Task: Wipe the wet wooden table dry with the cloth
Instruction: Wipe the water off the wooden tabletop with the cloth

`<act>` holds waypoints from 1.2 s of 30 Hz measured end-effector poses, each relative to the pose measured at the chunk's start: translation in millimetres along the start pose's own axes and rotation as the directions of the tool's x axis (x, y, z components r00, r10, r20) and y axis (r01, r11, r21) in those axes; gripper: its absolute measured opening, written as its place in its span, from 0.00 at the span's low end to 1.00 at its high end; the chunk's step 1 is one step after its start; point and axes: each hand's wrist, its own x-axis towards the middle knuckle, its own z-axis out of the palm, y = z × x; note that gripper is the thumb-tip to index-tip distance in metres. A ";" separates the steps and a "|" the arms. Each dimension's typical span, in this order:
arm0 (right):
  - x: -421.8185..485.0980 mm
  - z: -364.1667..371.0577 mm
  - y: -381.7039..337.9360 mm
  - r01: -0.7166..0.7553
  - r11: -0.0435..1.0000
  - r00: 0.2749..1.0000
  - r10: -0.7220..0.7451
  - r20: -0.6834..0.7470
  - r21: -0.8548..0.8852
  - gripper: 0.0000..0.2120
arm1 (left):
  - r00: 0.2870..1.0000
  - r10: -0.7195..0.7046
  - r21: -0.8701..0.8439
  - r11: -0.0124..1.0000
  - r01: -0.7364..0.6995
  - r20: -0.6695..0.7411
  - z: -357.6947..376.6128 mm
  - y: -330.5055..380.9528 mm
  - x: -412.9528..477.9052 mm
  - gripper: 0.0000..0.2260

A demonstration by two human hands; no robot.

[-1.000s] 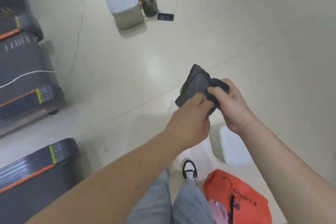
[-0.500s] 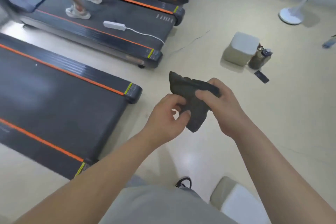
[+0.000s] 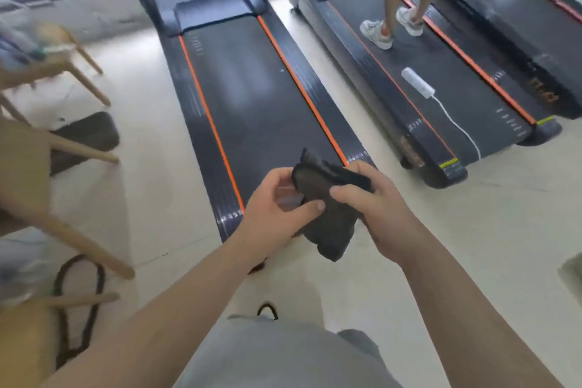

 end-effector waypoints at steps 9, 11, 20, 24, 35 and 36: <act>124.0 111.2 -29.9 -0.049 0.989 0.946 0.090 0.311 -0.138 0.09 | 0.914 -0.096 -0.153 0.987 0.038 -0.393 -113.3 1.7 24.6 0.22; 144.4 129.0 -31.7 -0.050 0.985 0.921 0.110 0.374 -0.167 0.10 | 0.867 -0.118 -0.133 0.989 0.060 -0.484 -124.3 -3.6 26.4 0.18; 185.6 224.2 -10.1 -0.202 0.959 0.784 0.281 0.553 -0.200 0.04 | 0.598 -0.216 -0.181 0.976 0.119 -0.772 -176.4 -20.3 -15.9 0.11; 179.1 286.0 4.3 -0.274 0.928 0.693 0.374 0.617 -0.254 0.07 | 0.385 -0.042 0.027 0.985 0.172 -0.922 -210.6 -27.0 -51.0 0.11; 149.1 518.7 32.0 -0.192 0.911 0.601 0.403 0.691 -0.365 0.15 | 0.254 -0.062 -0.010 0.979 0.203 -0.965 -393.9 -86.8 -147.2 0.10; 145.2 541.1 33.3 -0.204 0.908 0.610 0.410 0.678 -0.366 0.14 | 0.272 -0.104 -0.055 0.982 0.183 -0.957 -412.5 -85.7 -156.3 0.09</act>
